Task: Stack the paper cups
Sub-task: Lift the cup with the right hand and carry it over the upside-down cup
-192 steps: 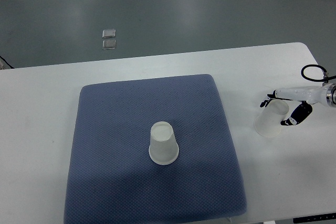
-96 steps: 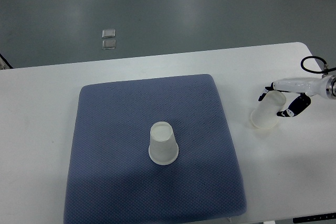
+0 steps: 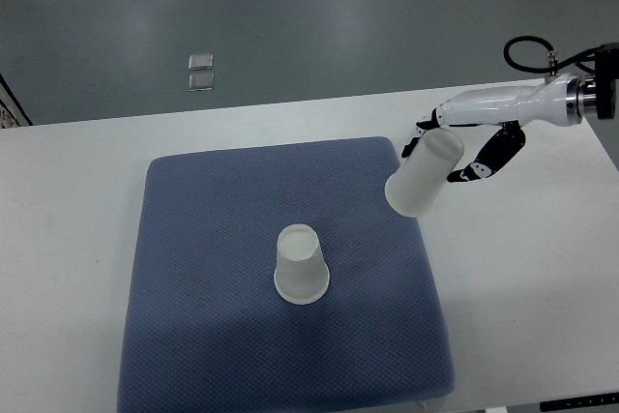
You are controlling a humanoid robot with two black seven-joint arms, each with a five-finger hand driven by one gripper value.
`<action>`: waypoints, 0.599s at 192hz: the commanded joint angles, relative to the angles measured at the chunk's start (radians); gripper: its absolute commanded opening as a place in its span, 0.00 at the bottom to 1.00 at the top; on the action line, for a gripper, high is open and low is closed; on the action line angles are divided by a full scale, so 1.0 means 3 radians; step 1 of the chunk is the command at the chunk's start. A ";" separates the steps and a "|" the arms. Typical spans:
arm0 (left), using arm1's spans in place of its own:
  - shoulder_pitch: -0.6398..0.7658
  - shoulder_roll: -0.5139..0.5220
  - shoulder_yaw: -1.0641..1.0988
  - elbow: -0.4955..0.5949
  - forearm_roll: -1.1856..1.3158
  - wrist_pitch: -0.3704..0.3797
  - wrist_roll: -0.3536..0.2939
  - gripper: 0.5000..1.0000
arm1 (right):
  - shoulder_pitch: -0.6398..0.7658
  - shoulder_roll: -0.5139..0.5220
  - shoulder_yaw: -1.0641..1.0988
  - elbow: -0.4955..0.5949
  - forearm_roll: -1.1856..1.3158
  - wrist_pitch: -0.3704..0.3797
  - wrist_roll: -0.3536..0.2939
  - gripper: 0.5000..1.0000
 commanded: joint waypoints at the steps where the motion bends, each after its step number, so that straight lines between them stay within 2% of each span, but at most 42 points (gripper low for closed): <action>1: 0.0000 0.0000 0.0000 0.0000 0.0000 0.0000 -0.0001 1.00 | 0.0173 0.0140 0.0002 0.0130 0.0000 0.0078 0.0020 0.41; 46: 0.0000 0.0000 0.0000 0.0000 0.0000 0.0000 -0.0001 1.00 | 0.0485 0.0559 0.0002 0.0232 0.0000 0.0308 -0.0011 0.41; 87: 0.0000 0.0000 0.0000 0.0000 0.0000 0.0000 -0.0001 1.00 | 0.0684 0.0907 -0.0008 0.0232 0.0000 0.0385 -0.0036 0.41; 115: 0.0000 0.0000 0.0000 0.0000 0.0000 0.0000 -0.0001 1.00 | 0.0766 0.1035 -0.0034 0.0212 -0.0010 0.0405 -0.0139 0.42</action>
